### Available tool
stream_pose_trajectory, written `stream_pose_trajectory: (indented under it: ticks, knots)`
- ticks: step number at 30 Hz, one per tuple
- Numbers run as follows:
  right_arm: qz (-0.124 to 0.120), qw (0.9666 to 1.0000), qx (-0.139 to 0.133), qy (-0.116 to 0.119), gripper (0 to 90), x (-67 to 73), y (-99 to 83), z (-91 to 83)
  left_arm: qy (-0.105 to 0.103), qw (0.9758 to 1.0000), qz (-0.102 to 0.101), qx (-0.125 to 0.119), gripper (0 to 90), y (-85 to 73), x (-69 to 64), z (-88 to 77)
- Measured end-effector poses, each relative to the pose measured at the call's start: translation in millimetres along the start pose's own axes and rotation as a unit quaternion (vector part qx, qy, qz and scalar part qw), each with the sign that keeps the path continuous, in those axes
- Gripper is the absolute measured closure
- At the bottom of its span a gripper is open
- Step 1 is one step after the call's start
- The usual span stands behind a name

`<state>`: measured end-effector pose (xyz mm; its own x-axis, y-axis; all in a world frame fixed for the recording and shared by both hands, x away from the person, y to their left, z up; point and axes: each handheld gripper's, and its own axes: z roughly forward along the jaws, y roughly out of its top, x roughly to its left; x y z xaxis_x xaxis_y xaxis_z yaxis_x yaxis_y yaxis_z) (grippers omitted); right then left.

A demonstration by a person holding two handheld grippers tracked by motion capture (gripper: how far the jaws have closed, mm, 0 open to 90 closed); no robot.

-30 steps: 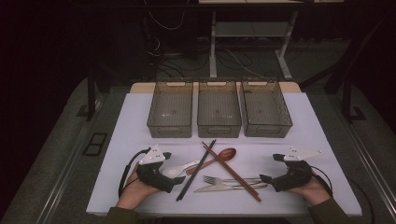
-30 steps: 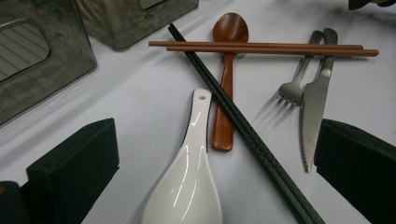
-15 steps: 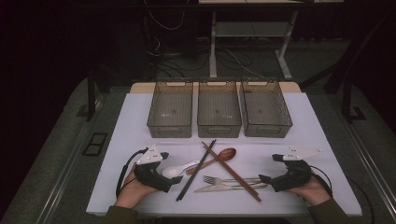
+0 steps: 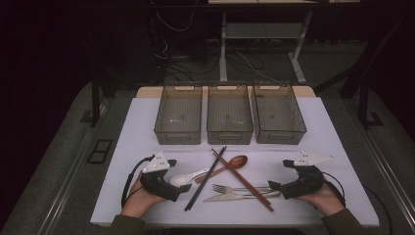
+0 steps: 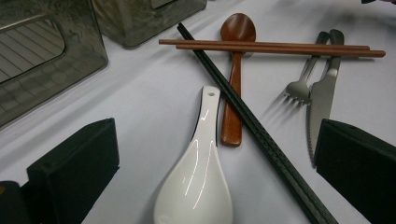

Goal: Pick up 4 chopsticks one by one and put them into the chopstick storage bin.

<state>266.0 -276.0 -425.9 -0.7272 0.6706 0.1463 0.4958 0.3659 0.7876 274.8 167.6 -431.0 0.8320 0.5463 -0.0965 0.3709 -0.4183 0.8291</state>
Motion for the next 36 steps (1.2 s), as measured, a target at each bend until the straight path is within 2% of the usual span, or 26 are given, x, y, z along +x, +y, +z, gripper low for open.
stream_pose_trajectory:
  ticks: [8, 21, 31, 36]
  knots:
    - [-0.002, 1.0, 0.002, 0.003, 2.4, 3.0, 4.6, 1.6, 0.002, 1.0, 0.005, 0.0, 0.0, 0.5, -2.2, -0.4]
    - [-0.002, 1.0, 0.005, 0.002, 2.5, 6.7, 15.2, 10.5, 0.009, 0.9999, -0.001, -0.005, 0.0, -1.4, -6.5, -1.7]
    - [0.006, 0.9996, 0.016, 0.023, 5.3, 8.9, 23.2, 18.9, 0.013, 0.9999, 0.0, 0.0, 0.0, -3.3, -5.9, -1.8]
    - [0.004, 0.9995, 0.021, 0.022, 6.3, 11.2, 27.9, 26.8, 0.014, 0.9999, 0.0, 0.001, 0.0, -2.3, -6.1, -1.9]
